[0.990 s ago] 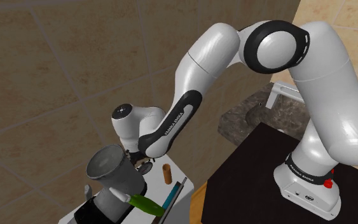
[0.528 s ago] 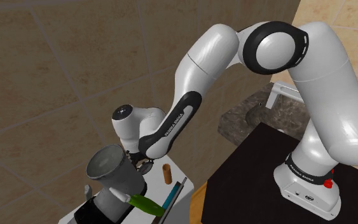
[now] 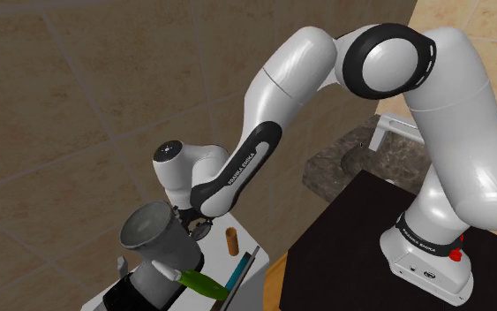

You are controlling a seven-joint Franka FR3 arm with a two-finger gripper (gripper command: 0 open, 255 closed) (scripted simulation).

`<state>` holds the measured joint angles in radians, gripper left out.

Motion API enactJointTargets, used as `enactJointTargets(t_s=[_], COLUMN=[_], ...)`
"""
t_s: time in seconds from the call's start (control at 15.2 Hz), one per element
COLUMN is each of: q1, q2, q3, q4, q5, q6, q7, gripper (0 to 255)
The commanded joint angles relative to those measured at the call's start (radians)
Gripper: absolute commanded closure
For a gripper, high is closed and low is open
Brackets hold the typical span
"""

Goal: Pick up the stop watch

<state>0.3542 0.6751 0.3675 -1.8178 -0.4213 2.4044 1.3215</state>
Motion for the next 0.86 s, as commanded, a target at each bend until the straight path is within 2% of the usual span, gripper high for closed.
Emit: enactJointTargets(t_s=[0.0,0.79], q1=[-0.006,-0.034], q2=[-0.018,-0.115], q3=[0.008,0.046], q4=[-0.002,-0.008], q5=[0.009,0.059], q6=[-0.016,-0.103], q7=[-0.007,-0.041], gripper=[255,255])
